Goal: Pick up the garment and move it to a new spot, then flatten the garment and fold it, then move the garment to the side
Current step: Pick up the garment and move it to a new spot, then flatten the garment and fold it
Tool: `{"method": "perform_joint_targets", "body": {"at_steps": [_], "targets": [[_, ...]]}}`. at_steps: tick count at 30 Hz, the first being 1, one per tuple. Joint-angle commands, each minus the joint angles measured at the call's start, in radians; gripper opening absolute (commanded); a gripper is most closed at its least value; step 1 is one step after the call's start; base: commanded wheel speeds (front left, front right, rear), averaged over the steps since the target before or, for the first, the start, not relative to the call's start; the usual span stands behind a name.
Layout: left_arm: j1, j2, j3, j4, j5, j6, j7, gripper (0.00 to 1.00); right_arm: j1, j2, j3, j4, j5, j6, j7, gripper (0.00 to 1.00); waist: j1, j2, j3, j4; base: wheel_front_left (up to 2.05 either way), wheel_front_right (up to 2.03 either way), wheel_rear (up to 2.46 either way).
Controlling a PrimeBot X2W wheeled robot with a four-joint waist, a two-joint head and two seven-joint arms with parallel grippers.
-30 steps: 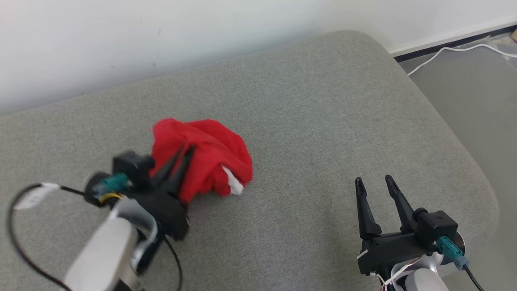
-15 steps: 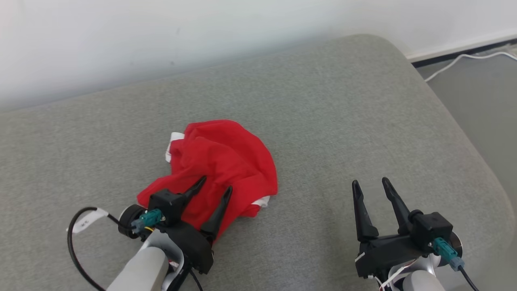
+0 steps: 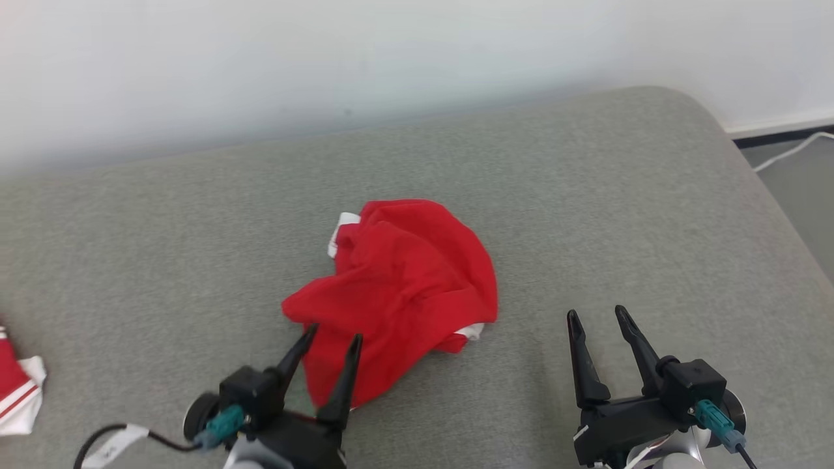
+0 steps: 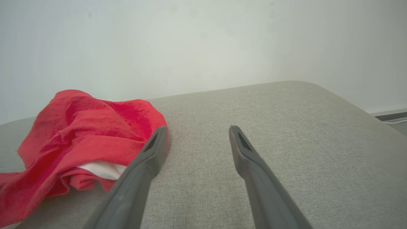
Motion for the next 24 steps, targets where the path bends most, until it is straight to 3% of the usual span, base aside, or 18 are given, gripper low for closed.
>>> {"method": "perform_joint_targets", "body": {"at_steps": [1,13,24], "targets": [[0.027,0.006,0.001,-0.005,-0.012,0.003,-0.005,1.00,0.010,0.000,-0.001,-0.003,-0.005,0.000,-0.004,1.00,0.0000,0.0000,-0.006,0.022,0.00,0.00,0.00],[0.104,0.029,-0.014,-0.003,-0.014,-0.007,0.001,1.00,0.005,0.000,0.007,-0.008,-0.003,0.000,-0.004,1.00,0.0000,0.0000,0.009,0.060,0.00,0.00,0.00],[0.058,0.018,-0.029,0.133,-0.009,-0.035,-0.002,1.00,-0.013,0.000,0.010,-0.003,-0.008,0.000,-0.004,1.00,0.0000,0.0000,0.032,0.018,0.00,0.00,0.00]]}}
